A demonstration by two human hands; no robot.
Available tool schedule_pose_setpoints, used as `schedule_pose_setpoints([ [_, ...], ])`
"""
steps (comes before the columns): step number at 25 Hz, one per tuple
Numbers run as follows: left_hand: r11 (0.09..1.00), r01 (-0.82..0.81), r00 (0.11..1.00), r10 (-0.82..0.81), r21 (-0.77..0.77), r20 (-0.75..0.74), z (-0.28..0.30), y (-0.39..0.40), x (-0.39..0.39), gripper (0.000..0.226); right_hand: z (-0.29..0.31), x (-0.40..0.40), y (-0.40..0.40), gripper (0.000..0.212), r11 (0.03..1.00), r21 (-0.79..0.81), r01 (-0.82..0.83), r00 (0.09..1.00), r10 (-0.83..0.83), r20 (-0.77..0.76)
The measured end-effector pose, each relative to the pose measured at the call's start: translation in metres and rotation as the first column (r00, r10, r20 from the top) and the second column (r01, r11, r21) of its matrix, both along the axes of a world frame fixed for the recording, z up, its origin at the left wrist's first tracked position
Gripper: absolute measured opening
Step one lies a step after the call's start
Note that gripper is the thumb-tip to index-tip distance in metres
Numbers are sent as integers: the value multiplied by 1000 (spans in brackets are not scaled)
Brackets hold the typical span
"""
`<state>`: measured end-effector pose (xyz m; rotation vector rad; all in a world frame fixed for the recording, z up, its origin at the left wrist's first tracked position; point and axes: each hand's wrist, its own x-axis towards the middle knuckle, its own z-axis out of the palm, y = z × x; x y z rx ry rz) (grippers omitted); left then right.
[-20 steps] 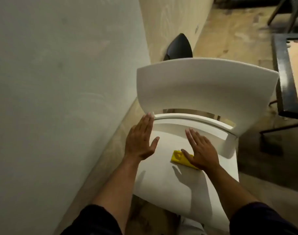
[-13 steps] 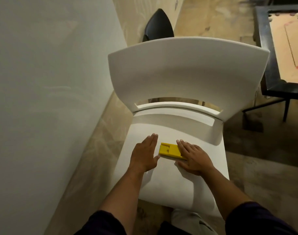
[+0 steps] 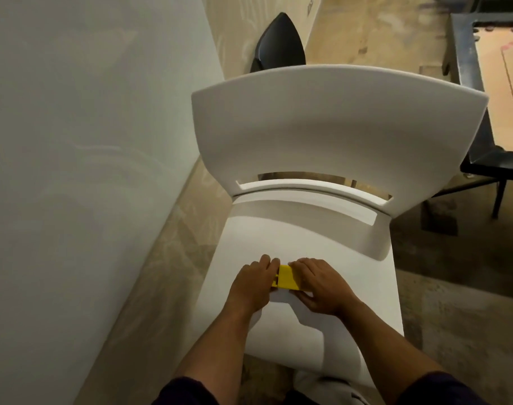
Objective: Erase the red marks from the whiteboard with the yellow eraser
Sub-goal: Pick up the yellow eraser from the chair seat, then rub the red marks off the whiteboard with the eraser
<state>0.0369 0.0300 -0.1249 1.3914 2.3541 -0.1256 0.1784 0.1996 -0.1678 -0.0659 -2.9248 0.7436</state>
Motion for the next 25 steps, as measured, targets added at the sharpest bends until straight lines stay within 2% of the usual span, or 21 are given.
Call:
schedule_pose_setpoints([
  [4, 995, -42, 994, 50, 85, -98, 25, -37, 10, 64, 28, -23, -11, 63, 973, 144, -182, 976, 196, -91],
  [7, 985, -103, 972, 129, 137, -198, 51, -87, 14, 63, 52, -51, -40, 67, 907, 280, -316, 911, 372, -177],
  [13, 954, -157, 835, 266, 255, -482, 129, -191, 17, 65, 121, -110, -118, 69, 818, 399, -414, 740, 558, -376],
  [16, 923, -184, 689, 367, 339, -625, 175, -241, 17, 63, 170, -143, -166, 66, 777, 428, -462, 619, 628, -471],
  [19, 885, -218, 495, 464, 412, -734, 227, -294, 20, 61, 228, -175, -220, 62, 735, 464, -495, 465, 675, -572],
  [23, 859, -224, 243, 506, 460, -828, 297, -362, 32, 61, 315, -201, -302, 63, 702, 498, -509, 251, 674, -694],
  [25, 871, -195, 127, 478, 451, -869, 329, -392, 39, 59, 354, -206, -341, 60, 703, 504, -502, 128, 637, -760],
])
